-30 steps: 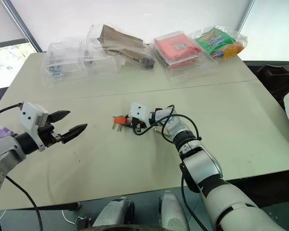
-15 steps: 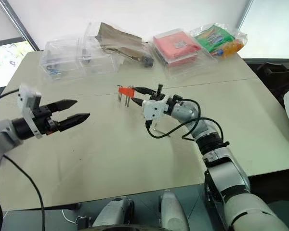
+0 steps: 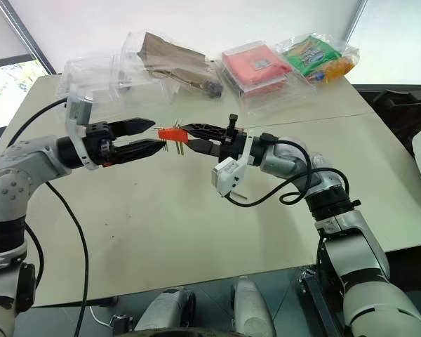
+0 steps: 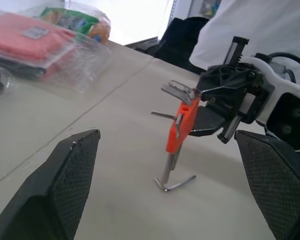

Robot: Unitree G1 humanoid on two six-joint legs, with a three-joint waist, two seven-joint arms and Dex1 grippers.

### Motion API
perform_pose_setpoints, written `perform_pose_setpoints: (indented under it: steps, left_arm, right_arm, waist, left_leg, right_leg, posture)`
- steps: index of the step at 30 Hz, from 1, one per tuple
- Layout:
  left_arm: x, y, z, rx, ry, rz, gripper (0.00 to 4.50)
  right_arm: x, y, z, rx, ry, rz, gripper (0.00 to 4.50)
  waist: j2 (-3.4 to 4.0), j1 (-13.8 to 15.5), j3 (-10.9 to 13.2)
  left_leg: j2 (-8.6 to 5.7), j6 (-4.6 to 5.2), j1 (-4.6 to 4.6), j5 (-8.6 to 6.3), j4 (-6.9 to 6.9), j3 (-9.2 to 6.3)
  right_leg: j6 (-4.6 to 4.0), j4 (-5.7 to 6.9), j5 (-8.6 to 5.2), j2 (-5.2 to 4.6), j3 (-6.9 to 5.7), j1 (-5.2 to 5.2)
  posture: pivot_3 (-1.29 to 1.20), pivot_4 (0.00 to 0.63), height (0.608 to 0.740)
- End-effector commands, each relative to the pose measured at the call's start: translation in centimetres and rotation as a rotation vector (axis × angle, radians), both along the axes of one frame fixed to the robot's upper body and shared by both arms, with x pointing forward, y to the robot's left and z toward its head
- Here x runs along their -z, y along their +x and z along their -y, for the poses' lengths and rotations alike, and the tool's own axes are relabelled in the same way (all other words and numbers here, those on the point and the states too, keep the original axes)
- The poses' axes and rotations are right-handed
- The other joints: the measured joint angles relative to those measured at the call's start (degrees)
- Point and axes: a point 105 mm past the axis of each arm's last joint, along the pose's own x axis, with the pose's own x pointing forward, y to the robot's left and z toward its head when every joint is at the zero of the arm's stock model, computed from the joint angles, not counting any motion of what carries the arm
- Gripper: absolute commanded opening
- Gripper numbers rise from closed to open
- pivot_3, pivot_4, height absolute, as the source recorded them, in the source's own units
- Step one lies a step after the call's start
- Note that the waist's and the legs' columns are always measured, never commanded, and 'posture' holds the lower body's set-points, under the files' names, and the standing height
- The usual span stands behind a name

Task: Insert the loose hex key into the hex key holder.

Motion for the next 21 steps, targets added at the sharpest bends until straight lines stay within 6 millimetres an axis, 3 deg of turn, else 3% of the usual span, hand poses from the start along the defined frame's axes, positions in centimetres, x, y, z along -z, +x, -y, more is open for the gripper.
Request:
perform_pose_setpoints:
  steps: [1,20,21]
  left_arm:
    - [-1.3,-0.4,0.3,0.032,-0.025,0.037,4.5]
    - [-1.3,0.1,1.4,0.055,-0.048,0.036,4.5]
    - [-1.2,0.1,1.5,0.057,-0.048,0.034,4.25]
  right_arm:
    - [-2.2,-0.9,-0.5,-0.043,0.027,0.088,1.03]
    - [-2.3,-1.9,-1.7,-0.098,0.017,0.091,1.03]
    - [-2.4,-2.0,-1.7,-0.1,0.018,0.091,1.03]
  waist:
    - [0.0,0.07,0.0]
    - [-0.01,0.09,0.0]
    - [-0.01,0.08,0.0]
  left_leg:
    - [0.0,0.0,0.0,0.0,0.0,0.0]
    - [-0.02,0.0,0.0,0.0,0.05,-0.01]
    - [-0.02,0.0,0.0,0.0,0.05,-0.01]
  right_leg:
    - [0.0,0.0,0.0,0.0,0.0,0.0]
    - [0.0,-0.01,0.0,-0.01,0.0,0.04]
    - [0.0,-0.01,0.0,-0.01,0.0,0.04]
  posture:
    - [0.0,0.15,0.74]
    - [0.0,0.15,0.74]
    - [0.0,0.15,0.74]
